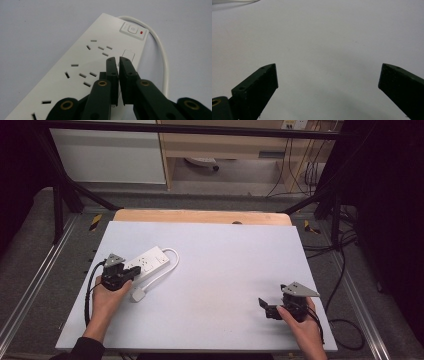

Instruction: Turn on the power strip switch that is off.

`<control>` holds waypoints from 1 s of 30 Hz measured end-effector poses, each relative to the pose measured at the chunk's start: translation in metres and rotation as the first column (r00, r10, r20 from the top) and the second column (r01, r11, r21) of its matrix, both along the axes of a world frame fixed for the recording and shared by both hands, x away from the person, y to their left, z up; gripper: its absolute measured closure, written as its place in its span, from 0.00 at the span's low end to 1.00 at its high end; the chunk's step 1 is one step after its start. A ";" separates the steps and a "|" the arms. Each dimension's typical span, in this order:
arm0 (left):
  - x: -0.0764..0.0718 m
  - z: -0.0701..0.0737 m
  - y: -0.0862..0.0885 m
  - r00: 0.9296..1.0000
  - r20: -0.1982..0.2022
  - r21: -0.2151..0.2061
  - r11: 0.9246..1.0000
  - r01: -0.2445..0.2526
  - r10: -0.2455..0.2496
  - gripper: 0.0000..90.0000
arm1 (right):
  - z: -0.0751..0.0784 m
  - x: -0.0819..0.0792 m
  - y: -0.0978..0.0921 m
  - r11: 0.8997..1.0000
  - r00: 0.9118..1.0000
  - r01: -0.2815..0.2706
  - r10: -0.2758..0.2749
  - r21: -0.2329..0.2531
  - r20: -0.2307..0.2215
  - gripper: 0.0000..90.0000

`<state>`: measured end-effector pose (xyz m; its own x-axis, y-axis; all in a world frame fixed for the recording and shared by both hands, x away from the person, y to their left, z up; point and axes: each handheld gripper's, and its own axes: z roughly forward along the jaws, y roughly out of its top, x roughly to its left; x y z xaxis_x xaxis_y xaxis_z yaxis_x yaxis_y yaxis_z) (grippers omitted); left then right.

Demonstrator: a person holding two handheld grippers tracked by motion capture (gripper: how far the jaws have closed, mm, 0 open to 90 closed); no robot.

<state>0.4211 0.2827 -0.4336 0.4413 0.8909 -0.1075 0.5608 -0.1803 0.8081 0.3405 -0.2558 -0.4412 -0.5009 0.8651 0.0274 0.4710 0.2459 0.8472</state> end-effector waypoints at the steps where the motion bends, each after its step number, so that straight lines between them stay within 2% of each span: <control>1: 0.000 0.000 0.000 1.000 0.000 -0.002 1.000 0.001 -0.001 0.95 | 0.000 0.000 0.000 1.000 1.000 0.000 0.000 0.000 -0.001 0.03; 23: -0.003 0.008 -0.003 0.999 0.037 -0.051 0.999 0.004 -0.002 0.69 | 0.000 0.000 0.000 1.000 1.000 0.002 -0.002 0.002 -0.002 0.03; 26: -0.003 0.009 -0.004 0.999 0.041 -0.060 0.998 0.001 0.001 0.64 | 0.001 0.000 0.000 1.000 1.000 0.000 0.000 0.002 -0.002 0.03; 27: -0.003 0.009 -0.004 0.999 0.041 -0.063 0.998 -0.002 0.004 0.59 | 0.001 0.000 0.000 1.000 1.000 0.001 -0.001 0.003 -0.001 0.03; 30: -0.003 0.011 -0.005 0.999 0.042 -0.069 0.998 0.000 0.003 0.55 | 0.001 0.000 -0.001 1.000 1.000 0.002 -0.002 0.003 -0.001 0.03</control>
<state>0.4182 0.2779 -0.4229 0.4452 0.8827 -0.1504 0.5261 -0.1219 0.8417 0.3405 -0.2563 -0.4406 -0.4993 0.8659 0.0310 0.4726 0.2421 0.8474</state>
